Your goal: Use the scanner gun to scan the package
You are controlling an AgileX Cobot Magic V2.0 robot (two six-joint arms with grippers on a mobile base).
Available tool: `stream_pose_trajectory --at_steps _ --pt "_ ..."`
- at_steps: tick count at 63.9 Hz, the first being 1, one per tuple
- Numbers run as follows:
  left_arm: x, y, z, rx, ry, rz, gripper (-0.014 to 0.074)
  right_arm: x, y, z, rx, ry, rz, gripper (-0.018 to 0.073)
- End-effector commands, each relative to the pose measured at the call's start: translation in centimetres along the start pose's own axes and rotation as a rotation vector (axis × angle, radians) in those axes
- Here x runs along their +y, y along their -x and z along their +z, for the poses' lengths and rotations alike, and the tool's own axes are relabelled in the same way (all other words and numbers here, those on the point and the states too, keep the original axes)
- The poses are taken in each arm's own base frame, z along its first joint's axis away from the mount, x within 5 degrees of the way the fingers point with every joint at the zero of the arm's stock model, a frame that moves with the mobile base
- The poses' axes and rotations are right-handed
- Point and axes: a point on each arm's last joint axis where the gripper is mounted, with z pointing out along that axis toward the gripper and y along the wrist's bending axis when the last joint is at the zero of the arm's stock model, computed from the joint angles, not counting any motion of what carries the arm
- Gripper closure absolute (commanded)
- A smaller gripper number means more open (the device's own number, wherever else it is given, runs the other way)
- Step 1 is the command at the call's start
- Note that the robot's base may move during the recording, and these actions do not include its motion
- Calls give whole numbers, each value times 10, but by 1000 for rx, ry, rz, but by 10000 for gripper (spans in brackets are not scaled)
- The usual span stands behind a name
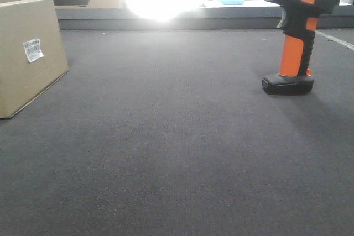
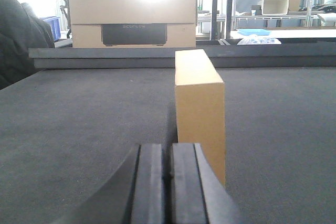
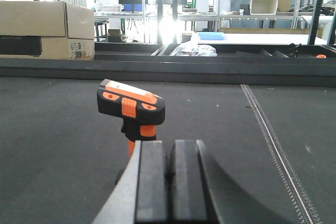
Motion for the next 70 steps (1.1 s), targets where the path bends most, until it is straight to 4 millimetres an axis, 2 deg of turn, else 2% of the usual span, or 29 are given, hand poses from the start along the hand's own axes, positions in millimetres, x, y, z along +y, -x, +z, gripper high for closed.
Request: stream_pose_trajectory --at_steps 1,17,29,70 --pt "0 3 -1 -32 2 -3 707 -1 -5 1 2 -7 -15 713" --pt "0 3 -1 -32 2 -3 707 -6 -39 -1 32 -82 -16 713" --pt "0 3 -1 -32 2 -3 707 -12 -78 4 44 -123 13 713" --pt "0 3 -1 -32 2 -3 707 -13 -79 4 47 -129 -44 713"
